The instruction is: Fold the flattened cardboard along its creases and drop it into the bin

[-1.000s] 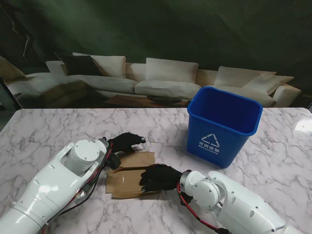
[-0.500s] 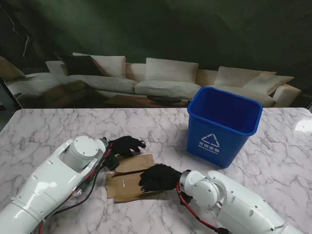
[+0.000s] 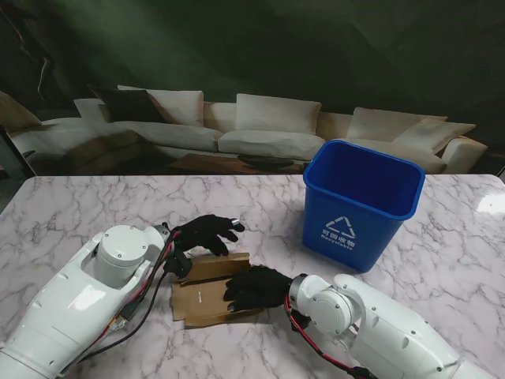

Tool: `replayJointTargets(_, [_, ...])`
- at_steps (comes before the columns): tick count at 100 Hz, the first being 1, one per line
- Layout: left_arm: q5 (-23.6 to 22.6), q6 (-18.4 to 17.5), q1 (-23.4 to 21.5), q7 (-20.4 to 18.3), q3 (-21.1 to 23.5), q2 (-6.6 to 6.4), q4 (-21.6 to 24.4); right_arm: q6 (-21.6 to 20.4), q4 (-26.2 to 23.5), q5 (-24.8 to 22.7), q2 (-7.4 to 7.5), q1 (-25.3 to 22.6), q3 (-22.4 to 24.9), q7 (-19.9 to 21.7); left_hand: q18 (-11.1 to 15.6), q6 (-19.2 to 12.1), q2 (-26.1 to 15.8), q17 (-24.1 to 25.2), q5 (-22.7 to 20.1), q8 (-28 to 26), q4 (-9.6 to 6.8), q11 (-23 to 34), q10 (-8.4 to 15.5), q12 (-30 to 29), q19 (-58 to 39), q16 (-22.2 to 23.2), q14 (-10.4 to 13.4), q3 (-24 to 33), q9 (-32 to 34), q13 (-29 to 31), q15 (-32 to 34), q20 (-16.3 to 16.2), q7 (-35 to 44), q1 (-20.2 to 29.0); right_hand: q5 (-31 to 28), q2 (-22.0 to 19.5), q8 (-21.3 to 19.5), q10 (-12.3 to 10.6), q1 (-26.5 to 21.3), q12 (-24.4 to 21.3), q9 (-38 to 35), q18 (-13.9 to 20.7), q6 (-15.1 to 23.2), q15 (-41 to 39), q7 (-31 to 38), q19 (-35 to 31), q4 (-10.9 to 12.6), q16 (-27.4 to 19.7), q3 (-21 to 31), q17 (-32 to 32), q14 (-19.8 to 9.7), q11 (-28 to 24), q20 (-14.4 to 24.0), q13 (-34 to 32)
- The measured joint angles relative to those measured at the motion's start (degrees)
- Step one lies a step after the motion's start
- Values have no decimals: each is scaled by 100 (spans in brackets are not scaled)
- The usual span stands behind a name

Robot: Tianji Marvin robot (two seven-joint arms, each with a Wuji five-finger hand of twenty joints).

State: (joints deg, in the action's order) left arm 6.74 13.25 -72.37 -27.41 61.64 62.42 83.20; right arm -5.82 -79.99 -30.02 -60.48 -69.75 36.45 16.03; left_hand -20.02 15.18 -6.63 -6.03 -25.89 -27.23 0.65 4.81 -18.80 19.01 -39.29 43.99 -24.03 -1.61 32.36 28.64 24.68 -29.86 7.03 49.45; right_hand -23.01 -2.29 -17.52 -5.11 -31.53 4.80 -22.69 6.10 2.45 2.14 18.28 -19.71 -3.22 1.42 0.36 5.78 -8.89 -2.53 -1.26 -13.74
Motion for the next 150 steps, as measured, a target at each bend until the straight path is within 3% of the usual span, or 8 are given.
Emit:
replayJointTargets(24, [22, -178, -253, -125, 111, -7, 330, 7, 12, -67, 0, 52, -54, 28, -66, 0, 0, -489, 8, 0, 4, -162, 117, -226, -702, -264, 9, 0, -906, 15, -140, -16, 0, 0, 147, 0, 73, -2, 0, -141, 8, 0, 5, 5, -166, -56, 0, -1, 0, 72, -1, 286, -1, 126])
replayJointTargets(44, [-65, -49, -261, -147, 113, -24, 338, 7, 16, -87, -6, 49, -54, 12, -9, -1, 0, -833, 121, 0, 4, -245, -187, -472, -1788, 76, 10, 0, -1027, 323, 472, -283, -8, 0, 148, 0, 75, -3, 0, -146, 8, 1, 5, 6, -196, -60, 0, -1, 0, 74, -1, 297, -2, 130])
replayJointTargets(61, [-180, 59, -262, -295, 112, -59, 343, 7, 22, -88, -8, 55, -65, 1, -74, -1, 0, -1059, 118, 10, 5, -125, -240, -433, -3132, 580, 11, -1, -117, 561, 1264, -1136, -25, 0, 152, 0, 80, -9, 0, -147, 8, 1, 5, 8, -202, -60, 0, -1, 0, 76, -1, 297, -3, 133])
replayJointTargets(85, [-649, 117, -383, -317, 132, -143, 500, 47, 26, -90, -22, 64, -73, -1, -302, 59, -1, -1050, 73, 17, 5, 154, -167, 198, -3084, 724, -100, -1, 701, 623, 1475, -1210, -26, 0, 155, 0, 145, -9, 0, -147, 24, 2, 6, 10, -220, -134, 0, -1, 0, 93, -1, 298, -3, 133])
replayJointTargets(108, [-729, -405, -551, -440, 274, -203, 536, 61, 26, -99, -26, 68, -76, 0, -369, -147, -1, 165, -748, -168, 5, 160, 380, 254, -449, -862, 119, -4, 757, 19, -528, -163, 389, 7, 156, 0, 146, -9, 0, -139, 62, 2, 5, 10, -277, -180, 0, -1, 0, 117, -1, 298, -5, 138])
replayJointTargets(124, [-1142, -526, -604, -683, 323, -278, 536, 63, 25, -110, -40, 40, -35, -4, 32, -206, -1, 501, -1447, -436, 5, 140, 658, 149, 751, -1304, 429, -12, 753, -407, -1162, -82, 702, 10, 156, 0, 147, -9, 0, -79, 77, 2, 5, 11, -279, -215, 0, -2, 0, 124, -1, 267, -5, 138])
replayJointTargets(134, [-1814, -710, -529, -834, 216, -372, 512, 70, 21, -111, -53, 2, 7, -14, 370, -207, -29, 588, -1584, -437, 5, 140, 817, 28, 1350, -1506, 1104, -12, 750, -692, -1496, -80, 752, 11, 156, 0, 147, -9, 0, -74, 79, 9, 0, 11, -279, -215, 0, -2, 0, 127, -1, 220, -5, 138])
replayJointTargets(150, [-2016, -913, -288, -1135, -8, -513, 403, 90, 14, -129, -64, -33, 40, -35, 504, -356, -92, 522, -1752, -307, 5, 105, 1051, -196, 2274, -1729, 1249, -18, 320, -1020, -1723, -133, 680, 12, 154, 0, 147, -9, 0, -52, 82, 51, -5, 11, -278, -274, 0, -2, -1, 133, -1, 191, -5, 136])
